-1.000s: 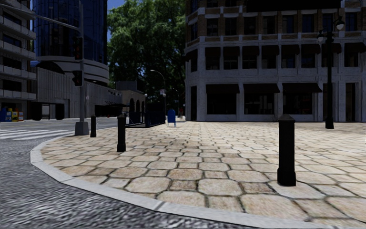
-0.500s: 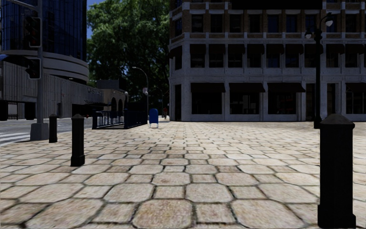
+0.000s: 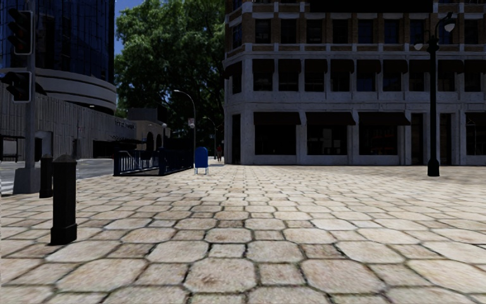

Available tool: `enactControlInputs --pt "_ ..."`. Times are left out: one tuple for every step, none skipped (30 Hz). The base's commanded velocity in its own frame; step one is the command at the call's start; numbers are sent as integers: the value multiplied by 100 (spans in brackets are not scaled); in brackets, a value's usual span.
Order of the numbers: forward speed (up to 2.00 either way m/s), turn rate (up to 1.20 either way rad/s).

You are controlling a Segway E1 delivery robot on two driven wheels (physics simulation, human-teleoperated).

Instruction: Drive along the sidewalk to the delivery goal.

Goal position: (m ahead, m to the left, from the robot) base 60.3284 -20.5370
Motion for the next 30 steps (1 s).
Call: enactControlInputs --pt "111 0" --pt "113 0" --pt "124 0" --pt "140 0" --pt "148 0" --pt "148 0" --pt "149 0" --pt "151 0" --pt "155 0" --pt "179 0" --pt "179 0" --pt "200 0" --pt "200 0" --pt "200 0" --pt "200 0" --pt "200 0" --pt "200 0" --pt "200 0" --pt "200 0" --pt "200 0" --pt "200 0" --pt "200 0" --pt "200 0" --pt "200 0" --pt "200 0" --pt "200 0" --pt "200 0" --pt "200 0" --pt "200 0" --pt "200 0"
